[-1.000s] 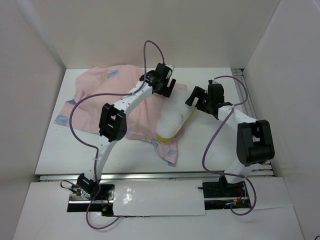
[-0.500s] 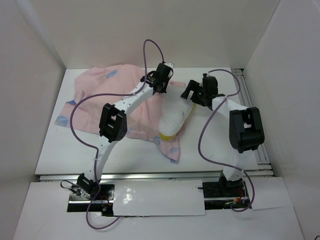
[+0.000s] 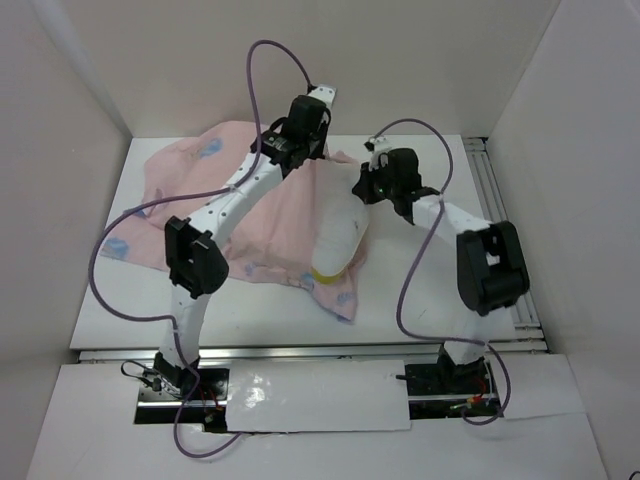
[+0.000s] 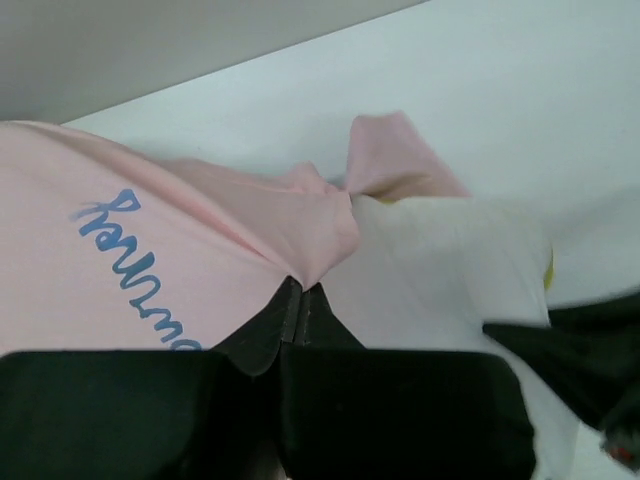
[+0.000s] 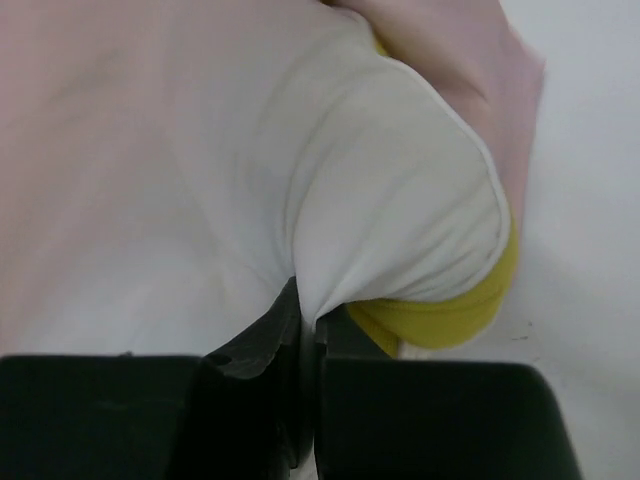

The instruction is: Put the pillow into the pillowcase

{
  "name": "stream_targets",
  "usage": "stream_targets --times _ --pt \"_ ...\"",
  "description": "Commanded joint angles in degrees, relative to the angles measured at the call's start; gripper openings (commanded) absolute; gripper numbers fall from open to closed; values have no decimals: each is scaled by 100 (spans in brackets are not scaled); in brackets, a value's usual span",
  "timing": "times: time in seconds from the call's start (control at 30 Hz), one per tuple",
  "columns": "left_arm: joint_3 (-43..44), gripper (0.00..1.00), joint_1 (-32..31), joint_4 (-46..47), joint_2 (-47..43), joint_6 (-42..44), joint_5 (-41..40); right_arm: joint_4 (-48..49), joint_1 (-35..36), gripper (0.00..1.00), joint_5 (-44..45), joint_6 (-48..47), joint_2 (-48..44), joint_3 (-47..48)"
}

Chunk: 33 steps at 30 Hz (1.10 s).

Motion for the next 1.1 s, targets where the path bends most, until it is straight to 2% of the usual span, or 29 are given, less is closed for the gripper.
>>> stream_targets --times 0.0,0.07,0.2,0.27,0.37,0.47,0.6,0.73,0.83,0.9,0.97,1.03,1.07 --pt "-341 0 -198 530 -924 42 216 1226 588 0 -882 -1585 -1642 -593" --pt "-518 0 -251 591 -1154 42 216 1533 817 0 -1067 -1667 -2369 -1067" --pt "-730 0 -584 591 -1576 94 383 2255 1029 0 -1130 -1659 -3033 -1710" --pt "-808 0 -874 521 -1847 313 260 2449 1169 0 -1059 -1527 -3033 -1772" --pt "-984 0 -1629 521 -2286 603 6 2650 1301 0 -936 -1255 -2639 -1719" --pt "-1107 0 -2420 390 -2691 604 30 3483 1520 0 -490 -1044 -2200 -1781" --pt "-1274 0 -2703 319 -2895 420 409 4117 1696 0 -225 -596 -1848 -1781" --pt "-1529 0 -2582 196 -2965 253 119 4462 1846 0 705 -201 -1794 -1834" --pt "-1749 0 -2222 135 -2904 -107 488 4532 1794 7 1312 344 -1794 -2096" --pt "-1960 0 -1862 134 -2851 -397 611 4427 1715 7 1752 757 -1855 -2289" --pt "-2109 0 -1571 204 -2782 -555 847 4208 1575 10 1781 1021 -1855 -2360" --pt "-2242 0 -1316 204 -2642 -696 1173 4006 1382 21 1614 1346 -1855 -2413" --pt "-2303 0 -1132 204 -2579 -697 1174 3596 1328 30 1544 1408 -1916 -2414"
